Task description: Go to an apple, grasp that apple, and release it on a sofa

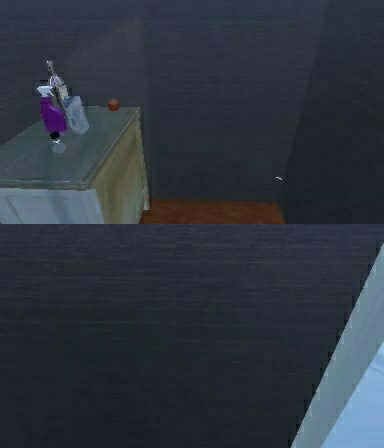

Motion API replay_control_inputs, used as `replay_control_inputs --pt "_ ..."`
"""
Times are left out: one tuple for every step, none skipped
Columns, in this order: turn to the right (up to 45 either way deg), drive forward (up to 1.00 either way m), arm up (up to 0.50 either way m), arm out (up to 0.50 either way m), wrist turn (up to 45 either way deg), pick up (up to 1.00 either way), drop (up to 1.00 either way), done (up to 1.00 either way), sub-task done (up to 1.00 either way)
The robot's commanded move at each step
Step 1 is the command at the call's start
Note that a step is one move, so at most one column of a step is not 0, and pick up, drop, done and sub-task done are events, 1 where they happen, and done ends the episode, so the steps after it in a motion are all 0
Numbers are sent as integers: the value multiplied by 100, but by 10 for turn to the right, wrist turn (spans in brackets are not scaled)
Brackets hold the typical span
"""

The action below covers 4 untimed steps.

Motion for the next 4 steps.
replay_control_inputs --pt "60 0 0 0 0 0 0 0 0" --pt "0 45 0 0 0 0 0 0 0" --pt "-450 0 0 0 0 0 0 0 0" --pt "-450 0 0 0 0 0 0 0 0"
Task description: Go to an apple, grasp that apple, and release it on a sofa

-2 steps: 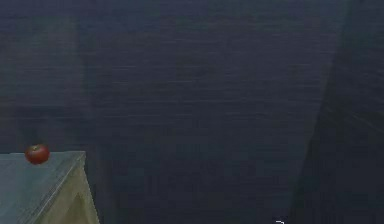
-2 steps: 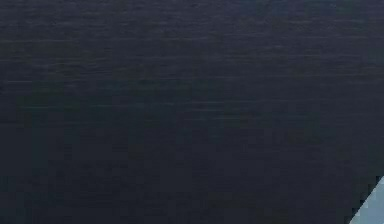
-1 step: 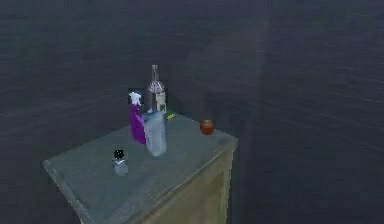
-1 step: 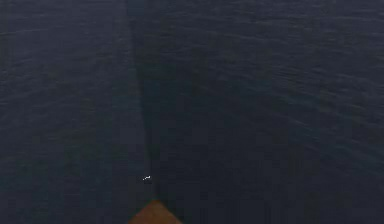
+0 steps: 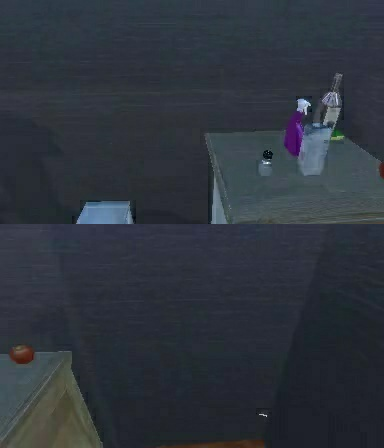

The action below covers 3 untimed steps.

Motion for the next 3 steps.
replay_control_inputs --pt "-360 0 0 0 0 0 0 0 0" --pt "-60 0 0 0 0 0 0 0 0" --pt "450 0 0 0 0 0 0 0 0"
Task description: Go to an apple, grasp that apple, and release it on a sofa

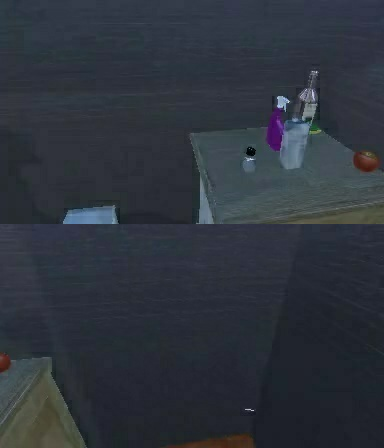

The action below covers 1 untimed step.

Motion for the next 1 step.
replay_control_inputs --pt "450 0 0 0 0 0 0 0 0"
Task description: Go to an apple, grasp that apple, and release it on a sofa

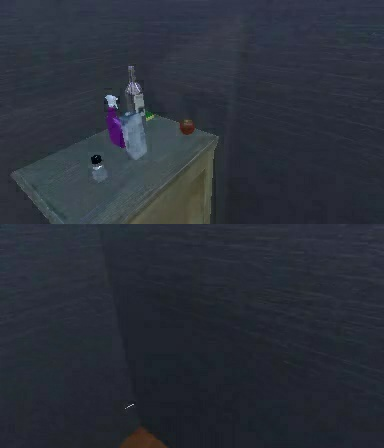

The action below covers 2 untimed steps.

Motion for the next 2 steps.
replay_control_inputs --pt "240 0 0 0 0 0 0 0 0" --pt "0 55 0 0 0 0 0 0 0"
